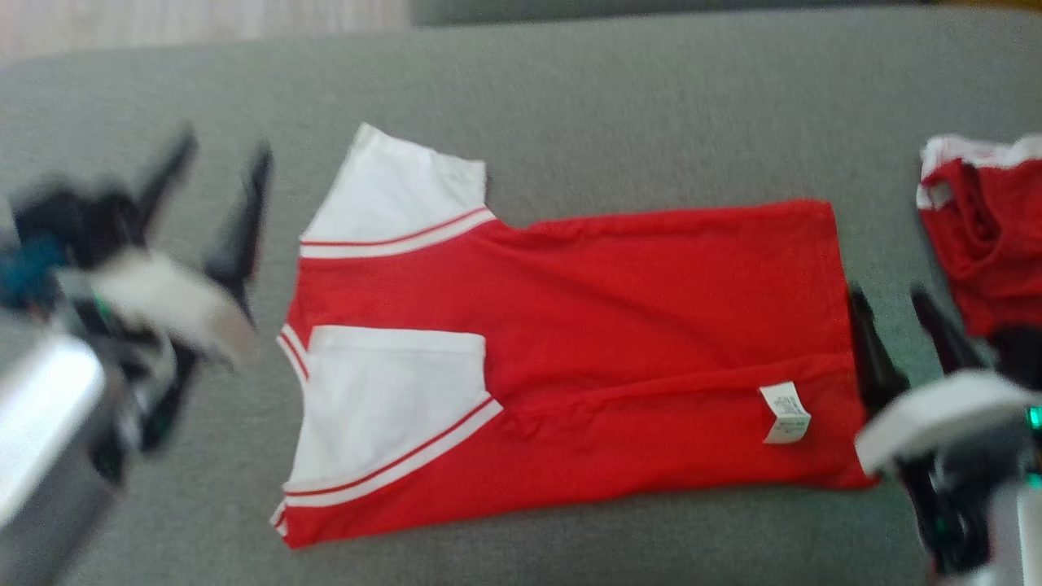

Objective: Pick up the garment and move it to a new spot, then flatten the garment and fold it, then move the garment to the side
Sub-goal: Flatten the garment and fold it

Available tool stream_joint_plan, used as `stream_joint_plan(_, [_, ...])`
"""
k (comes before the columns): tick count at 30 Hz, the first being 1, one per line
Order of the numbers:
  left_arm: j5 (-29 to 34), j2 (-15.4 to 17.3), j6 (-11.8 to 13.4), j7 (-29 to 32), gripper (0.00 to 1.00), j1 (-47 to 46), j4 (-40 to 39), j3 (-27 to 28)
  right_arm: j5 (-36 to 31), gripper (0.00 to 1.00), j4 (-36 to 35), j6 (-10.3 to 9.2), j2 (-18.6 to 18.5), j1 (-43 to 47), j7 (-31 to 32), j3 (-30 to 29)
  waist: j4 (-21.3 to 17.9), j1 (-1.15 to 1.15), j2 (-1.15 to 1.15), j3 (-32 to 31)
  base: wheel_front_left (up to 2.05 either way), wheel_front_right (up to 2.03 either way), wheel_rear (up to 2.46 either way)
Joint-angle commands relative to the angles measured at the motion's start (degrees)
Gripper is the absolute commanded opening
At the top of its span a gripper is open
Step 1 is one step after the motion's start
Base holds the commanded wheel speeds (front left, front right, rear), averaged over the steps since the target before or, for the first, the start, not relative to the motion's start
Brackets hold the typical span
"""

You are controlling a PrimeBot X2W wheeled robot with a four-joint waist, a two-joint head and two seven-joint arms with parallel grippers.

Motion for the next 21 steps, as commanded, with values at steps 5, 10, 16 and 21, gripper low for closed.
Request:
stream_joint_plan(5, [2.77, 3.24, -5.02, 8.7, 1.0, -15.17, 5.27, 0.43, -2.22, 1.0, -3.17, 0.39, -0.63, -10.18, 1.35, 5.19, -4.55, -0.01, 0.0, 8.43, 0.0, 0.0, 0.0])
stream_joint_plan(10, [2.02, 1.82, -8.47, 13.33, 1.0, -21.37, 13.88, -0.97, -2.82, 1.0, -2.94, 0.39, -0.63, -16.14, 1.51, 8.32, -7.33, -0.01, 0.0, 13.47, 0.0, 0.0, 0.0])
stream_joint_plan(16, [0.2, 0.34, -9.87, 15.07, 1.0, -23.71, 21.32, -0.94, -2.38, 1.0, -2.61, 0.39, -0.63, -19.82, 0.58, 9.78, -9.64, -0.01, 0.0, 17.39, 0.0, 0.0, 0.0])
stream_joint_plan(21, [-0.37, 0.31, -10.09, 15.73, 1.0, -24.43, 24.14, -0.78, -2.13, 1.0, -1.73, 0.39, -0.63, -21.0, -0.22, 10.21, -10.59, -0.01, 0.0, 18.57, 0.0, 0.0, 0.0])
